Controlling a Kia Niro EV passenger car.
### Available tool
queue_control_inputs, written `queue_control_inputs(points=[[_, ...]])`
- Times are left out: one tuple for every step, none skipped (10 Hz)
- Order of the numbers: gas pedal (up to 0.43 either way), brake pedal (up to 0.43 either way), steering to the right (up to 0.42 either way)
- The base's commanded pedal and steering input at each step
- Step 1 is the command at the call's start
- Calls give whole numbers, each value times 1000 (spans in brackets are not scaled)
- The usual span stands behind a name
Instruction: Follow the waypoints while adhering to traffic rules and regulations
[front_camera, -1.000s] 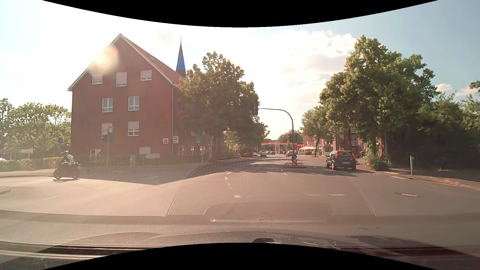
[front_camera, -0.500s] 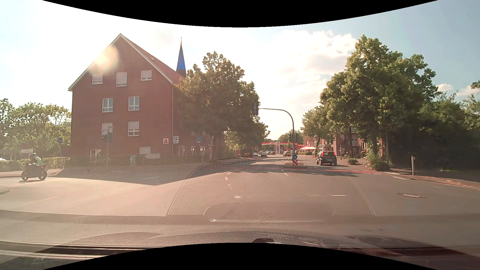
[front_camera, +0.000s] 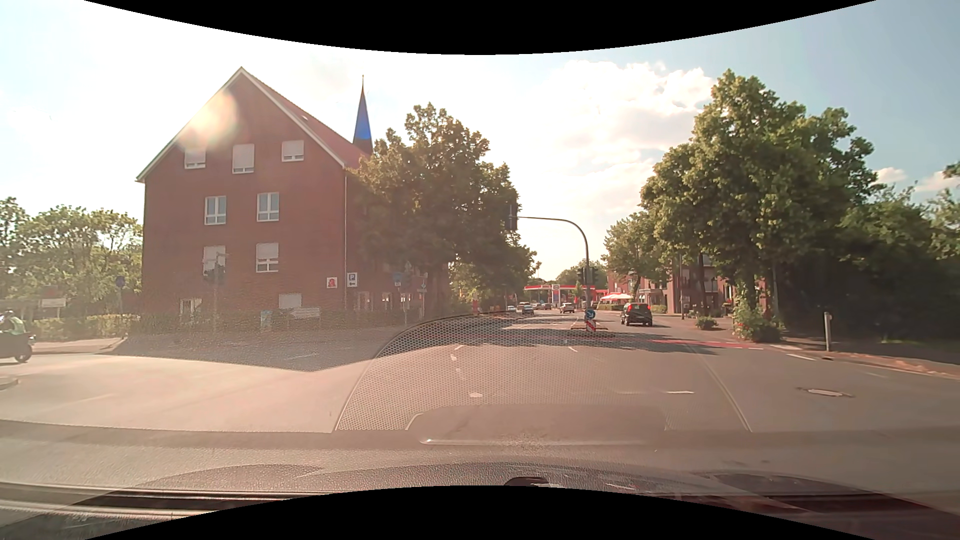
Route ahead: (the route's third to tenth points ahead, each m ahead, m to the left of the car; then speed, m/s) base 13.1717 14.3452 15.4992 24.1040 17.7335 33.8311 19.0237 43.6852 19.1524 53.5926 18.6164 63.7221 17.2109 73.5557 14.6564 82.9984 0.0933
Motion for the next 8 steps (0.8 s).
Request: queue_control_inputs(points=[[0, 12, -84], [0, 24, -86], [0, 37, -87], [0, 43, -87], [0, 43, -87], [0, 43, -88], [0, 43, -89], [0, 43, -90]])
